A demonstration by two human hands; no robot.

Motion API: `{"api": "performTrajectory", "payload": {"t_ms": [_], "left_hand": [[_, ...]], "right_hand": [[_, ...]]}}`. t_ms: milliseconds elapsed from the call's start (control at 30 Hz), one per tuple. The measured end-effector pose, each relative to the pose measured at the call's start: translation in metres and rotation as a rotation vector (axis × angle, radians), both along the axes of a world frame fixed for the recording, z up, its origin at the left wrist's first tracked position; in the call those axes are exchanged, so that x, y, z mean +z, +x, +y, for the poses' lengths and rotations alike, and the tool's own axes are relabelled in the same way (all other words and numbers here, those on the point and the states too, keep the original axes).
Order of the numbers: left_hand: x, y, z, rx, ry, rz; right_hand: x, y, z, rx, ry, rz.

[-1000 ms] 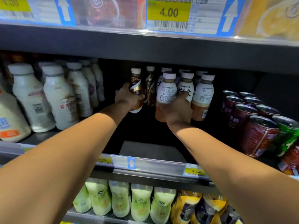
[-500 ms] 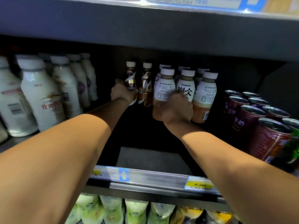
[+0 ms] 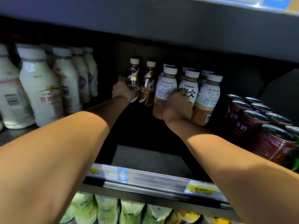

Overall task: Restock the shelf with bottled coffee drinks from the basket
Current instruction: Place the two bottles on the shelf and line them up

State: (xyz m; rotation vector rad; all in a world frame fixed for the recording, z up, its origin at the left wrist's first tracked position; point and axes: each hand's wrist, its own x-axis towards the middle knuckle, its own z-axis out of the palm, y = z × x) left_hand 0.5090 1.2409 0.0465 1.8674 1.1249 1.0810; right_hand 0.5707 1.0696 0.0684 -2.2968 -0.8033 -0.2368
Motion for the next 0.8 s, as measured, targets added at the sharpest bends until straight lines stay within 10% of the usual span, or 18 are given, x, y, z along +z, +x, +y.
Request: {"api": "performTrajectory", "payload": {"t_ms": [600, 800], "left_hand": [[0.015, -0.01, -0.001, -0.058, -0.073, 0.167], [0.03, -0.061, -0.068, 0.038, 0.265, 0.469]], "right_hand": [[0.011, 0.004, -0.012, 0.073, -0.212, -0.261], [0.018, -0.017, -0.043, 0.128, -0.334, -0.322]]}}
